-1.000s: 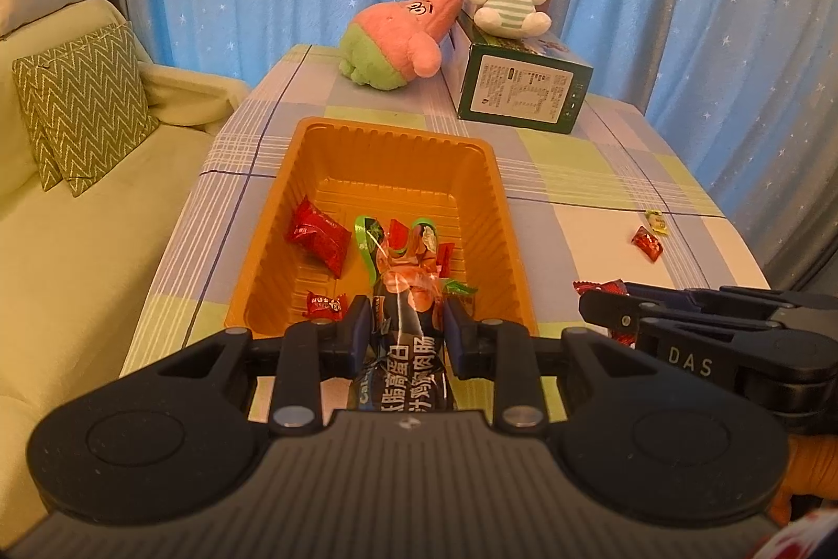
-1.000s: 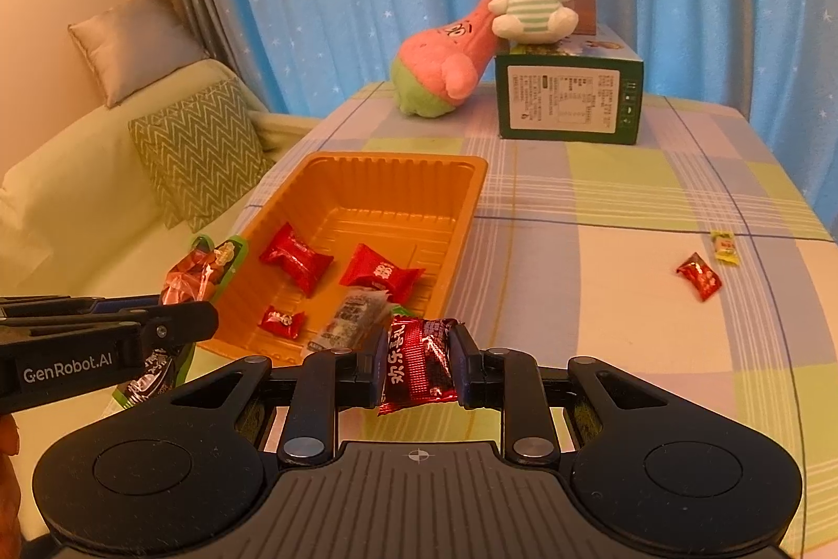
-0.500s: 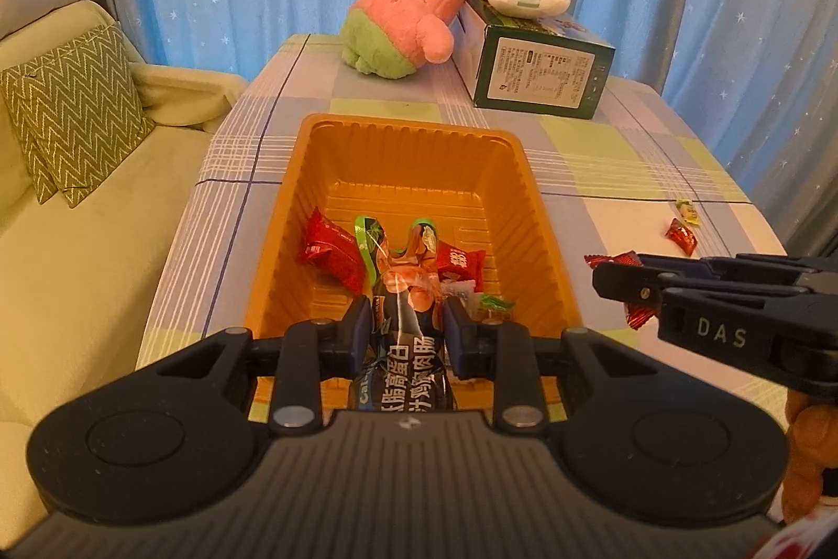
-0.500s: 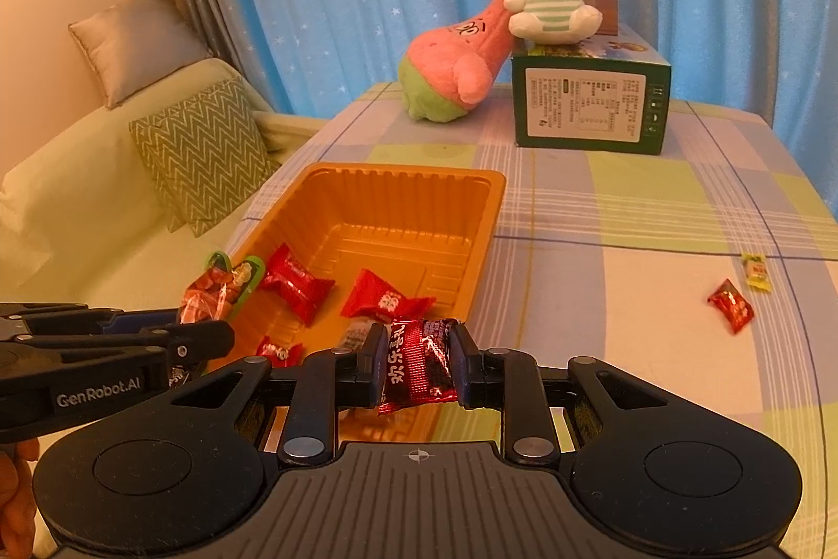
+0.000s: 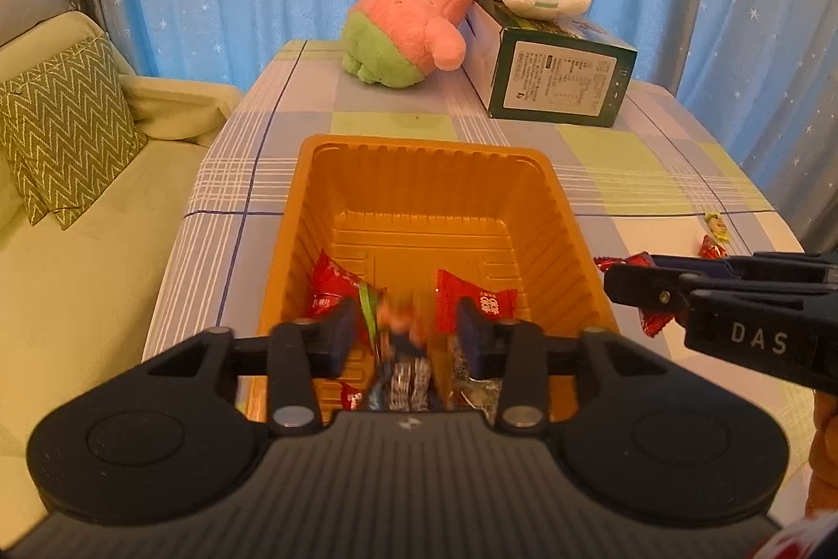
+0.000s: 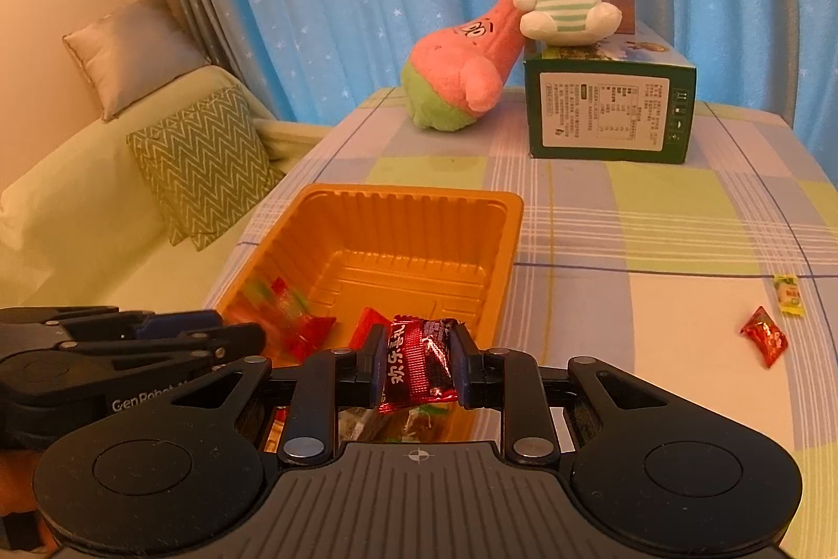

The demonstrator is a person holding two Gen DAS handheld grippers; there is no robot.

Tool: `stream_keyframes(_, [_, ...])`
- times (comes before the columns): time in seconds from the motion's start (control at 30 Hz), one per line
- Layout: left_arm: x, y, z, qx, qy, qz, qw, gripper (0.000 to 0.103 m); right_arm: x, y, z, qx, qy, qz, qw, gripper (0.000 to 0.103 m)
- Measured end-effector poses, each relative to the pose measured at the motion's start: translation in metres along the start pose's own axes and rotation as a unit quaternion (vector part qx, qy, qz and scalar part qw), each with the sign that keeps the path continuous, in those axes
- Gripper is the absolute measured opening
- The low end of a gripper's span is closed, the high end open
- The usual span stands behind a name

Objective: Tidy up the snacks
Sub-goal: 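Lower the snack stick into the tray with the left tool while the right tool lowers the red candy in, then open both tools to release the snack stick and red candy into the tray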

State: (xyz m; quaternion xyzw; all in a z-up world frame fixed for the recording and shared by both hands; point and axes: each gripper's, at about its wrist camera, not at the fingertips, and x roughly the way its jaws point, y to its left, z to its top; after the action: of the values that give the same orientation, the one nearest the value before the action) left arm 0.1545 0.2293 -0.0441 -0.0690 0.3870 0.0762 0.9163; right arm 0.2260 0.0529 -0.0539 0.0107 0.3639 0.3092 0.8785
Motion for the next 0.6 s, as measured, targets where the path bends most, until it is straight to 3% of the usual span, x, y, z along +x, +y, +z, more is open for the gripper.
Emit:
stream_keyframes(0.5, [-0.028,0.023,-0.021,-0.046,-0.010,0.017,0.9988,0.044,0.008,0.004,0.002,0.032,0.006,0.034,0.999,0.026])
stream_keyframes(0.6, [-0.032,0.025,-0.024,-0.051,-0.012,0.019,0.9984,0.052,0.014,0.001,0.006,0.056,0.011,0.060,0.997,0.028])
